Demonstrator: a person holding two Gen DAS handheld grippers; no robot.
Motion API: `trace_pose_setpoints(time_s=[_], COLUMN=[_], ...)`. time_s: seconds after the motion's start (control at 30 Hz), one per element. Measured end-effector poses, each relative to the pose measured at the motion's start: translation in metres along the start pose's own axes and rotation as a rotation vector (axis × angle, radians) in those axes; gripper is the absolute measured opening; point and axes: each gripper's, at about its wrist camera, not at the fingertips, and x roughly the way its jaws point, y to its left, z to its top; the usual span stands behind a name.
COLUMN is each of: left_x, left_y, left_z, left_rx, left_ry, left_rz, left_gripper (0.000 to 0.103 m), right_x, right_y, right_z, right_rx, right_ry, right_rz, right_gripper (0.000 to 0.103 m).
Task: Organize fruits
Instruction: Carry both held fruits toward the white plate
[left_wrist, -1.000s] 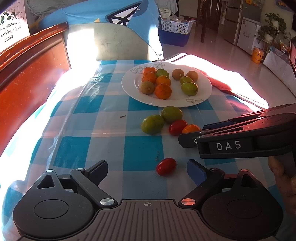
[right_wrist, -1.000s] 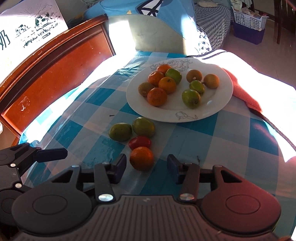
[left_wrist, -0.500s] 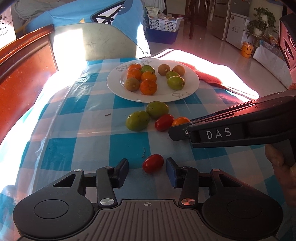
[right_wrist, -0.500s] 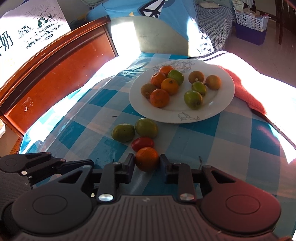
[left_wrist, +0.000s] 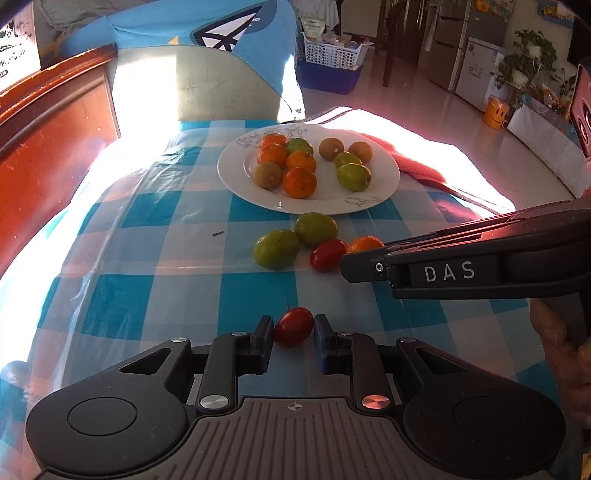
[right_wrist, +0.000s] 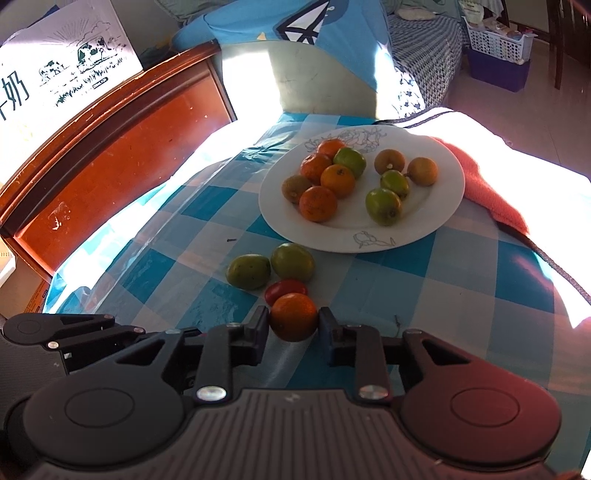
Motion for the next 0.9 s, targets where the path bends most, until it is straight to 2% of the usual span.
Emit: trace_pose_setpoints(time_s=[0.5, 0.8, 0.9], left_x=[-0.014, -0.008, -0.003], left_y=[0.009, 0.007, 0.002], left_z=[0.028, 0.052, 0.059], left_rx=[-0.079, -0.113, -0.097], left_ry=[-0.105, -0.158, -0.163], left_rz=[0.012, -0.030, -0.033], left_gripper=[0.021, 0.021, 0.021], right_x=[-0.029, -0.046, -0.046], right_y=[-0.010, -0.026, -0.033], right_z=[0.020, 0.044, 0.056], right_rx=[0.050, 0.090, 0.099], right_ry=[-0.114, -0.186, -0.202], right_rz=[0.004, -0.029, -0.046], right_gripper=[0.029, 0.029, 0.029])
